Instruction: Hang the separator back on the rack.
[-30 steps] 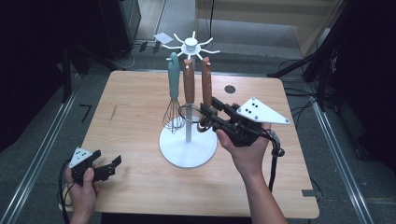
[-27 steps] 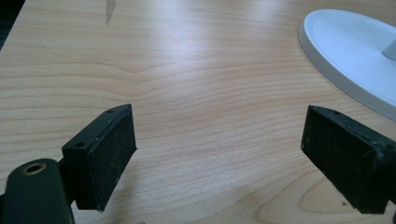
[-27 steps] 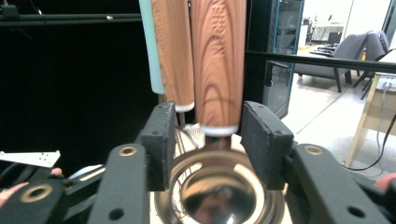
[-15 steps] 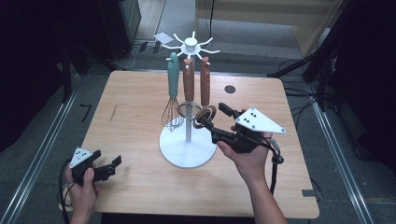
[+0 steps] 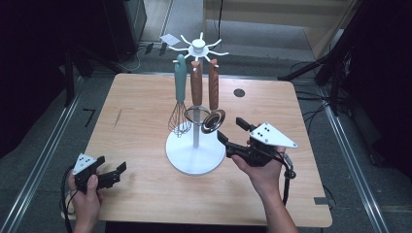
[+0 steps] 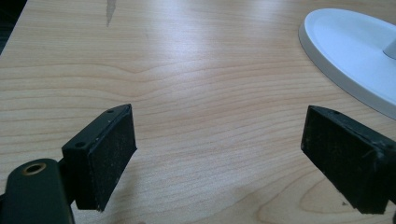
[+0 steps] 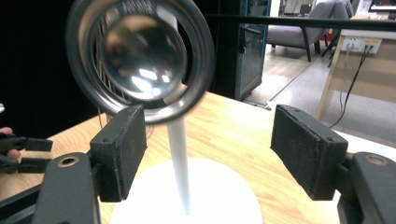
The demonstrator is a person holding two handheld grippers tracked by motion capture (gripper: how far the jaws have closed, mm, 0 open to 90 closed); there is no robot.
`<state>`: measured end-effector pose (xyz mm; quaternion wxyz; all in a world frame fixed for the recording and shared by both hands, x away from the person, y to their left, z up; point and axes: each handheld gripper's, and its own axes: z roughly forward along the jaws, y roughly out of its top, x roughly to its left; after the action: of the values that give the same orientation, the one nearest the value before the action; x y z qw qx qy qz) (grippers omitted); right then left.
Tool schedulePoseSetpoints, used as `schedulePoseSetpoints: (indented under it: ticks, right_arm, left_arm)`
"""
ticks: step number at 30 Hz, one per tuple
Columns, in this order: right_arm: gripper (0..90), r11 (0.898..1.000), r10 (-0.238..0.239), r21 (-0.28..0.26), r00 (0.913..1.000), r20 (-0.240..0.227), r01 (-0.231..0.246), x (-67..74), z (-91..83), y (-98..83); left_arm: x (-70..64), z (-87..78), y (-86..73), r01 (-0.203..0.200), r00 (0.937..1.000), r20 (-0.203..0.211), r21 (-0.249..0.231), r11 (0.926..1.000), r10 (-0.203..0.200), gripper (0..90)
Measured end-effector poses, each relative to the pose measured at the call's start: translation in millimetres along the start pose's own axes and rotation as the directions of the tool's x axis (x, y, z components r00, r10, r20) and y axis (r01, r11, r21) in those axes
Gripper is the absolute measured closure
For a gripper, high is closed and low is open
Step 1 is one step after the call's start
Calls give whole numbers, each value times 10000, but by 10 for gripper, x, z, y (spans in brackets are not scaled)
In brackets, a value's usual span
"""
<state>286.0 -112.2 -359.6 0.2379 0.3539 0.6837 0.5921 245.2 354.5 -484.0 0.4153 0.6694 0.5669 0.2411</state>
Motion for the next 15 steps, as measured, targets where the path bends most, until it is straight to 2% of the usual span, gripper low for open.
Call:
schedulePoseSetpoints:
  ticks: [15]
  right_arm:
    - [261,9972,345,637,9971,685,-389,-161,-46,-433]
  left_arm:
    - [-4,-3,-2,-22,10000,-19,8,10000,22,101]
